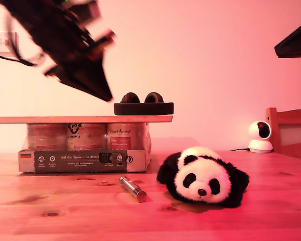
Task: Slide the laser pointer to the right
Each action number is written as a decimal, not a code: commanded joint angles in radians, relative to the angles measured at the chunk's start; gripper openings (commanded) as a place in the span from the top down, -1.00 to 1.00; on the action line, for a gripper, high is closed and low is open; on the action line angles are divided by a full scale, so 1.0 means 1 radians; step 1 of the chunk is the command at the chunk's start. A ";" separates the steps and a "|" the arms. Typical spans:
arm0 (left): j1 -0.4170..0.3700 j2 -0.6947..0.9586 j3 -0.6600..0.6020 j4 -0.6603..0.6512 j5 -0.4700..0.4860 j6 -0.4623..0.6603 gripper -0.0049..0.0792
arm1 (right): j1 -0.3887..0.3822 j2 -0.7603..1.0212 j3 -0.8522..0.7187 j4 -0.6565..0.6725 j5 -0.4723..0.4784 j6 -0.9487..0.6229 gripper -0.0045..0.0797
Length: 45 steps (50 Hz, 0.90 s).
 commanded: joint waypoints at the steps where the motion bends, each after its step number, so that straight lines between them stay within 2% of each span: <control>1: 0.008 -0.040 -0.069 0.029 0.006 0.008 0.94 | 0.004 0.004 -0.005 0.011 0.017 -0.003 0.92; 17: 0.052 -0.288 -0.311 0.137 0.005 -0.013 0.94 | 0.004 0.004 -0.005 0.026 0.152 0.037 0.92; 27: 0.081 -0.429 -0.405 0.183 -0.048 -0.039 0.94 | 0.004 0.004 -0.005 0.076 0.209 0.101 0.92; 41: 0.128 -0.597 -0.549 0.245 -0.066 -0.058 0.94 | 0.004 -0.008 -0.005 0.078 0.435 0.112 0.92; 45: 0.142 -0.641 -0.578 0.246 -0.067 -0.068 0.94 | 0.004 -0.023 -0.006 0.078 0.473 0.111 0.92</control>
